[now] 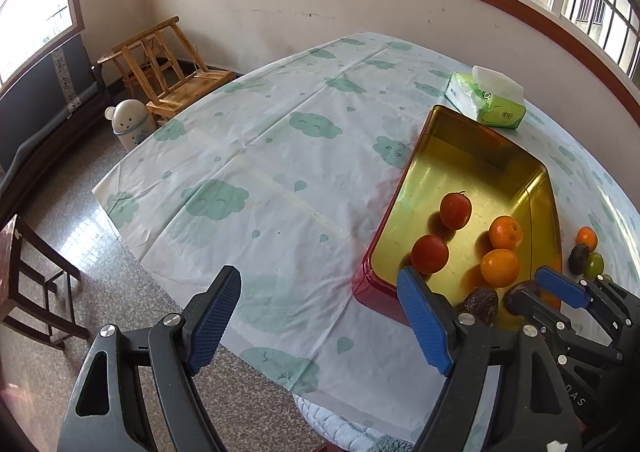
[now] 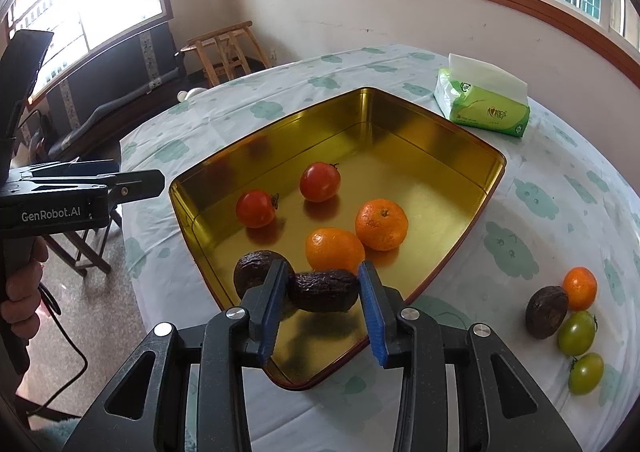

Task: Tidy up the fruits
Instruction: 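Lower the dark brown fruit into the tray and open the right gripper, then grasp a green tomato on the cloth with the right gripper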

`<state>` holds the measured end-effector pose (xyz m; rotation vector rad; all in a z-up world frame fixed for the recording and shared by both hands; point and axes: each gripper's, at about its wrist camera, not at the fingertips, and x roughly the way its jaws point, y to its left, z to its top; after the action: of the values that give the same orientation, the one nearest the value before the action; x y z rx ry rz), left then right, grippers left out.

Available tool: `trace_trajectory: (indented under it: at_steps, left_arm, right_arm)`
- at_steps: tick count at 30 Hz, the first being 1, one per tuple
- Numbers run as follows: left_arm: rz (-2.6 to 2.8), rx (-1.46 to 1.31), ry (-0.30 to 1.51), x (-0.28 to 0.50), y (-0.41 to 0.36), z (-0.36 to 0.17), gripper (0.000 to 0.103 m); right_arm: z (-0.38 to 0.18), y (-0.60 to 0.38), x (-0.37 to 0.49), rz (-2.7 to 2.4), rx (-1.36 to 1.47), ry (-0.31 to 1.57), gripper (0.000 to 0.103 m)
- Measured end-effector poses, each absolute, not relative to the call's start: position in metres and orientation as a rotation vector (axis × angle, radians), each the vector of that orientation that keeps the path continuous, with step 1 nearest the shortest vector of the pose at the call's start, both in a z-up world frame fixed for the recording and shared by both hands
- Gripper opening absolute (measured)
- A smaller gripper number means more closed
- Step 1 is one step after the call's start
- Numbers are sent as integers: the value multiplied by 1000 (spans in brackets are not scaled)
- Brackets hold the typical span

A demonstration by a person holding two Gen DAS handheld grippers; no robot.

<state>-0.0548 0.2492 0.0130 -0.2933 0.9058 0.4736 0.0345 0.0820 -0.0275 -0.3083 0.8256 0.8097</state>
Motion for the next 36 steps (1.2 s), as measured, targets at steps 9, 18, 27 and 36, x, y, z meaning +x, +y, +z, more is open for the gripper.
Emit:
trace_trajectory:
  at_steps: [9, 18, 27, 36]
  left_arm:
    - [445, -272, 903, -52, 235, 19, 78]
    - [379, -227, 895, -40, 207, 26, 78]
    - [275, -152, 915, -16, 162, 25, 78]
    - [184, -99, 938, 6, 121, 21, 78]
  right_arm:
    - [-19, 67, 33, 797, -271, 809, 38]
    - [-14, 9, 37, 683, -228, 791, 39]
    - [-33, -92, 65, 447, -156, 850, 40]
    - [-49, -133, 82, 384, -132, 872, 47]
